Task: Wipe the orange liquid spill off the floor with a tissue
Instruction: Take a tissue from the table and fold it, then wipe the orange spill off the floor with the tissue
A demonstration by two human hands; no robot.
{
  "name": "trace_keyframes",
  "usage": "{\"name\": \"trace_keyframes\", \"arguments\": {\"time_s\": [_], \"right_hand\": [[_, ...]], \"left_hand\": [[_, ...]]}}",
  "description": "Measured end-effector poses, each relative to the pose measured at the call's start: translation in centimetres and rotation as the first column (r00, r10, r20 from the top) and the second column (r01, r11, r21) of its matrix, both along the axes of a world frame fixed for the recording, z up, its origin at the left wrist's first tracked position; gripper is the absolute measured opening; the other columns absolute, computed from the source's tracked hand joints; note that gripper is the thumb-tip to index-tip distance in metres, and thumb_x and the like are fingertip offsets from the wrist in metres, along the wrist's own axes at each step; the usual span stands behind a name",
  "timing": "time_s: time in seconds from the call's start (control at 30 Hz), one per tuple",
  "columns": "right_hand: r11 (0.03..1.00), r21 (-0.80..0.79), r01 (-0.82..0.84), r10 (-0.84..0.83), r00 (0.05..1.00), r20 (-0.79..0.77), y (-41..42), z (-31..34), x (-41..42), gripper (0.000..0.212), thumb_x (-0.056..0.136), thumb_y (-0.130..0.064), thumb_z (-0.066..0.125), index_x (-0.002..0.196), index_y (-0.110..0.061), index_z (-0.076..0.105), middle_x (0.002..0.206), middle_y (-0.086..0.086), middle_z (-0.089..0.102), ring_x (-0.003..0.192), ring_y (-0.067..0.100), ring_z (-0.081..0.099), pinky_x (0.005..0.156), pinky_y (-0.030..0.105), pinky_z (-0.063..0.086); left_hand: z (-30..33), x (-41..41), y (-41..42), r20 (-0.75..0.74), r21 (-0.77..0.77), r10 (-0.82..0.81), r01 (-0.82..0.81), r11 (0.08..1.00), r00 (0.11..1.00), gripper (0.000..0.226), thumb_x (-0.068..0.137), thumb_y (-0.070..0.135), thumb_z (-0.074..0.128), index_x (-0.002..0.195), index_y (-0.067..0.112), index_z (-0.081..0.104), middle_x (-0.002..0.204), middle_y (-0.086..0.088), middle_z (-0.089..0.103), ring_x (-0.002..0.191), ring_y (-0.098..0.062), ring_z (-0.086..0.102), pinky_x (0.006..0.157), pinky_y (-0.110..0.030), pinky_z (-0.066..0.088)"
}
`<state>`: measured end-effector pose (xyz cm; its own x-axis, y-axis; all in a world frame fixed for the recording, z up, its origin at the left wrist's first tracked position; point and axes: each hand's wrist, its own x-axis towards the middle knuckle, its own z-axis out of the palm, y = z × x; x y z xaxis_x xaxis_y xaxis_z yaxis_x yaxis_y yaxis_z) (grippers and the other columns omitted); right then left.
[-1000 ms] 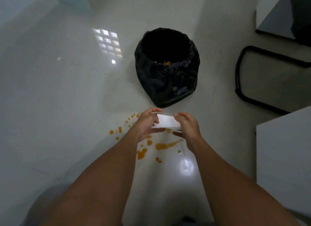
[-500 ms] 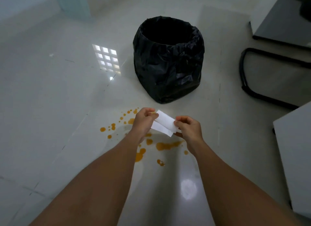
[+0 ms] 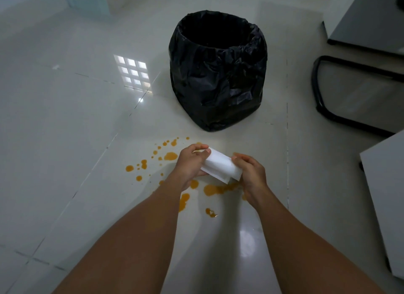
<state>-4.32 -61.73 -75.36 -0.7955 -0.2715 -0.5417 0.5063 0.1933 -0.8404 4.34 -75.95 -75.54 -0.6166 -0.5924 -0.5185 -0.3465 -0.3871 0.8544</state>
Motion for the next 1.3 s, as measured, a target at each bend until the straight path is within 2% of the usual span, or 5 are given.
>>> {"name": "trace_keyframes", "arguments": {"time_s": [0.13, 0.63, 1.0, 1.13, 1.3], "right_hand": [[0.993, -0.026, -0.115, 0.118, 0.962, 0.245, -0.4, -0.1, 0.1, 0.026, 0.087, -0.031, 0.07, 0.106, -0.012, 0.068, 0.107, 0.015, 0.067, 0.096, 0.037, 0.068, 0.071, 0.049, 0.062], [0.991, 0.062, -0.117, 0.128, 0.97, -0.206, 1.0, -2.1, -1.1, 0.041, 0.079, -0.007, 0.078, 0.114, -0.025, 0.067, 0.112, 0.004, 0.066, 0.098, 0.026, 0.064, 0.065, 0.037, 0.061], [0.829, 0.537, -0.157, 0.455, 0.747, -0.485, 4.1, -4.2, -0.8, 0.052, 0.087, -0.004, 0.069, 0.135, -0.02, 0.057, 0.127, 0.007, 0.052, 0.11, 0.026, 0.056, 0.099, 0.041, 0.05], [0.609, 0.793, 0.014, 0.708, 0.442, -0.551, 5.5, -5.3, 0.4, 0.049, 0.096, -0.016, 0.056, 0.143, -0.013, 0.047, 0.155, 0.011, 0.036, 0.145, 0.03, 0.024, 0.115, 0.046, 0.029], [0.35, 0.926, -0.143, 0.928, 0.19, -0.322, 6.7, -7.3, 2.4, 0.058, 0.103, -0.029, 0.021, 0.156, -0.007, 0.01, 0.165, 0.011, 0.006, 0.152, 0.026, -0.004, 0.12, 0.04, -0.009]], "left_hand": [[-0.1, 0.0, -0.4, 0.015, 0.03, -0.051, 0.05, 0.998, 0.999, 0.012, 0.099, 0.02, 0.059, 0.104, 0.028, 0.067, 0.122, -0.005, 0.054, 0.11, -0.029, 0.056, 0.071, -0.043, 0.064], [-1.4, -0.2, 0.0, 0.071, -0.396, -0.271, 0.276, 0.875, 0.96, 0.05, 0.084, 0.012, 0.077, 0.125, 0.032, 0.06, 0.125, 0.004, 0.057, 0.113, -0.016, 0.054, 0.082, -0.023, 0.051], [-4.4, -1.0, 4.2, 0.44, -0.689, -0.48, 0.628, 0.362, 0.759, 0.035, 0.092, 0.018, 0.069, 0.126, 0.014, 0.065, 0.135, 0.001, 0.045, 0.114, -0.02, 0.052, 0.098, -0.028, 0.045], [-4.6, 0.1, 4.9, 0.668, -0.723, -0.36, 0.683, -0.107, 0.651, 0.039, 0.099, 0.038, 0.051, 0.135, 0.024, 0.059, 0.15, 0.004, 0.042, 0.13, -0.024, 0.037, 0.102, -0.04, 0.035], [-5.4, 1.2, 5.2, 0.794, -0.6, -0.285, 0.768, -0.225, 0.537, 0.051, 0.106, 0.04, 0.032, 0.153, 0.021, 0.03, 0.166, 0.002, 0.019, 0.154, -0.026, 0.002, 0.114, -0.053, 0.021]]}}
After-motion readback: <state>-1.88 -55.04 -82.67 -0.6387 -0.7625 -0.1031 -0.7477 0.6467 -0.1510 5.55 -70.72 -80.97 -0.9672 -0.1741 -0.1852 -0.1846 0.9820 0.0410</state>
